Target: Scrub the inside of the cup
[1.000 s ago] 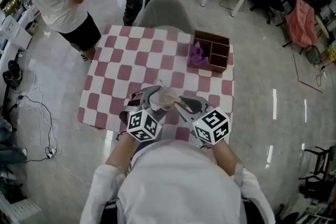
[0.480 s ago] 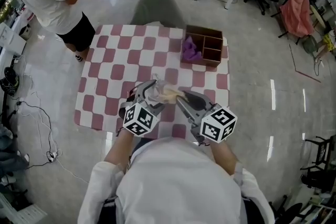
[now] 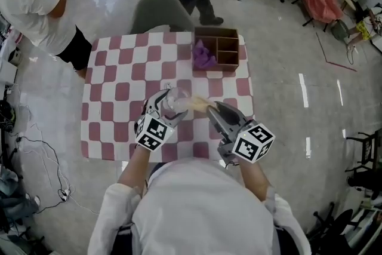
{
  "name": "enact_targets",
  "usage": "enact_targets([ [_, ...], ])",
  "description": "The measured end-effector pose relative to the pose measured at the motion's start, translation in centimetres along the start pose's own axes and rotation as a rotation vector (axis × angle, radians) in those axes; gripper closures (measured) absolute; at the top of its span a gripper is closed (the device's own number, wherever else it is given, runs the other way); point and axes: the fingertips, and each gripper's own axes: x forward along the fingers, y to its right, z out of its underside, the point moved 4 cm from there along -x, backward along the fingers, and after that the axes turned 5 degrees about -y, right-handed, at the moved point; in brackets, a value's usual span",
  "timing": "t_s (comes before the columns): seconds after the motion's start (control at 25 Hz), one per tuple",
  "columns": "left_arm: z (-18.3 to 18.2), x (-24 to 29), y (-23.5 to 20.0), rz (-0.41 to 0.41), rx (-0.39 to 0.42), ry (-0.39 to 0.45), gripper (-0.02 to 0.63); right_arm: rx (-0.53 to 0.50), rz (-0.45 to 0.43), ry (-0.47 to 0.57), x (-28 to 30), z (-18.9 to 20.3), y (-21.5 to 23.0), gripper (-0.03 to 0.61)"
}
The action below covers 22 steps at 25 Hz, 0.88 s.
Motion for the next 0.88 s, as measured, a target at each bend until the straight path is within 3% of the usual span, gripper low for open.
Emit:
enact_targets([
  [0.32,0.0,2.0,-1.8,0.044,-0.079,0.061,0.256,0.016,0.095,0.012,-0.8,0.9,0.8,0.472],
  [0.6,1.1,3.9,-3.1,0.073,-0.19,0.073,0.256,0.04,0.151,0.019,-1.3,1.5,1.2,0.472],
  [0.88,1.9,5.6,-3.4,0.104,-0.241,0.089,0.256,0.052,0.206,0.023,-1.9,2.0,1.4,0.472],
])
